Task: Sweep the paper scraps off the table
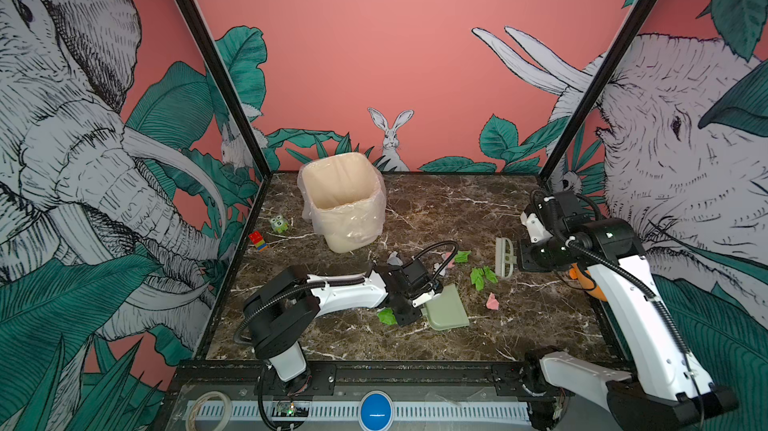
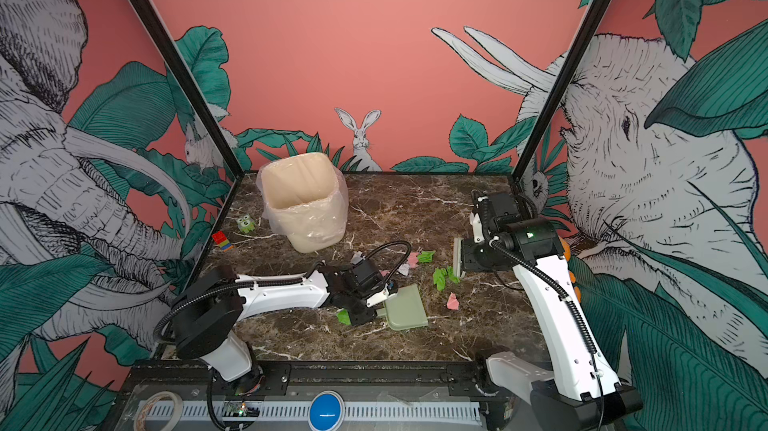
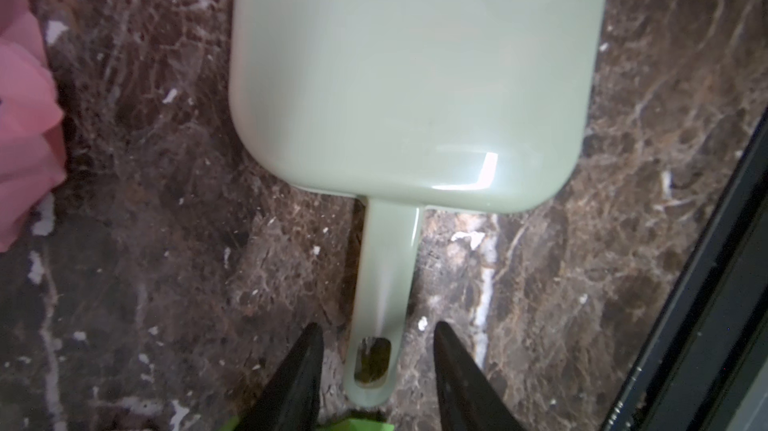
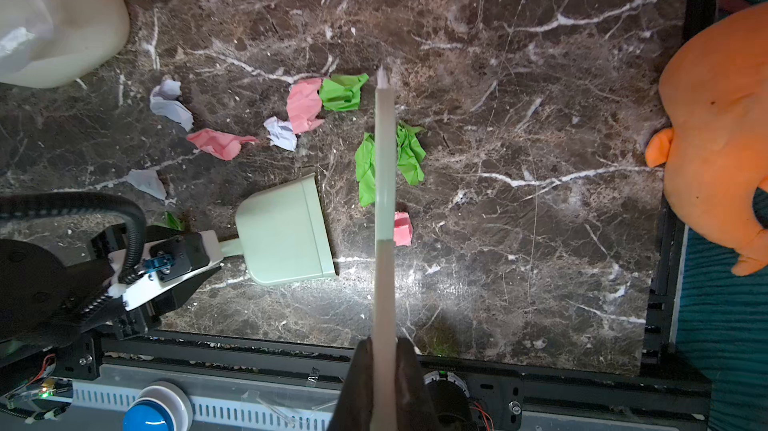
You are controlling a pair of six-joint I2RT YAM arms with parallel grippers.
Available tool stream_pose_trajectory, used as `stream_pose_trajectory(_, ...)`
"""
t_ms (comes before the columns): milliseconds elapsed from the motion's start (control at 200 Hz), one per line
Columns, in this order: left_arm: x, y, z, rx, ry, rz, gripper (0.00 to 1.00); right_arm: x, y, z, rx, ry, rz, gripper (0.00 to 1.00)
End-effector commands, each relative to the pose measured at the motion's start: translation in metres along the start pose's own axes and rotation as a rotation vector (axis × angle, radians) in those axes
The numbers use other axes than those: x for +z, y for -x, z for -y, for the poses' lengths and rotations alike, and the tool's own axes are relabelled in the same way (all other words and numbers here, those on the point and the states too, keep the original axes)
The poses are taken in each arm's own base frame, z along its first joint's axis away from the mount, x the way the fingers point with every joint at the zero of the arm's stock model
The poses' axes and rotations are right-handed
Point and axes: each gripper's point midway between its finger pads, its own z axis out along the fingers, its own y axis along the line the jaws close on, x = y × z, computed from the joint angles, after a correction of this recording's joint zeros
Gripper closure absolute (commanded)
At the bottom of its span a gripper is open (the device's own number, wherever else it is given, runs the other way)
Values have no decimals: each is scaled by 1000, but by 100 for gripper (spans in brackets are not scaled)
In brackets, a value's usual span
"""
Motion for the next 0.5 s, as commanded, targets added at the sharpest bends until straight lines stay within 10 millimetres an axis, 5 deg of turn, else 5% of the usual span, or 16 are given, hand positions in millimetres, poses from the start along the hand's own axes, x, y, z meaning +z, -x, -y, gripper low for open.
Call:
stream_pose_trajectory(0, 1, -3, 7, 13, -38, -24, 55, 3, -3, -1, 29, 13, 18, 100)
stream_pose_trajectory(250, 9, -6, 8, 1, -52, -51, 53, 10, -19, 20, 84, -69, -18, 100)
stream_pose_trajectory(495, 17, -11, 6, -18, -51, -93, 59, 21, -14, 30, 188, -31, -3, 100)
